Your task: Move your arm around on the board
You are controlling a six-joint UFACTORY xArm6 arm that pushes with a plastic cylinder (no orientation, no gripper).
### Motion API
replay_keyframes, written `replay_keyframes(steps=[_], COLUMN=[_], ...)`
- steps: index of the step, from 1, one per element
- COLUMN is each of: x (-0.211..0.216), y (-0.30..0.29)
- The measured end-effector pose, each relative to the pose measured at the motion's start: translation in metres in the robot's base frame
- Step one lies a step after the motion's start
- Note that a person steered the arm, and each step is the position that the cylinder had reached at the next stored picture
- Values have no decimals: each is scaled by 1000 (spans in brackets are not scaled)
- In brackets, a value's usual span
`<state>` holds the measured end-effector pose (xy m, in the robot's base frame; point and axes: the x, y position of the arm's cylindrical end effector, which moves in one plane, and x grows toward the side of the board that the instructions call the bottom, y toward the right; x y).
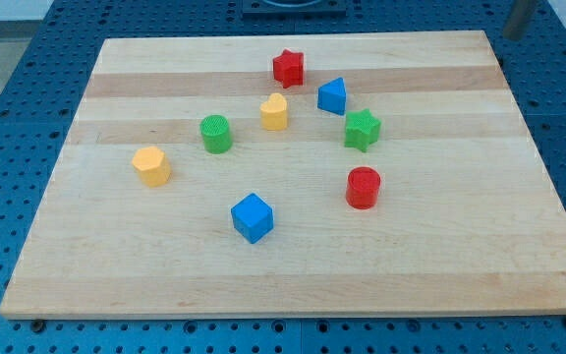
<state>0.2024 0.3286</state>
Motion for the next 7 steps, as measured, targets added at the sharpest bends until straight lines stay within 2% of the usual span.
replay_keyframes(steps=[3, 4, 6, 7], x=[0, 3, 76, 55], y=[-155, -161, -161, -161])
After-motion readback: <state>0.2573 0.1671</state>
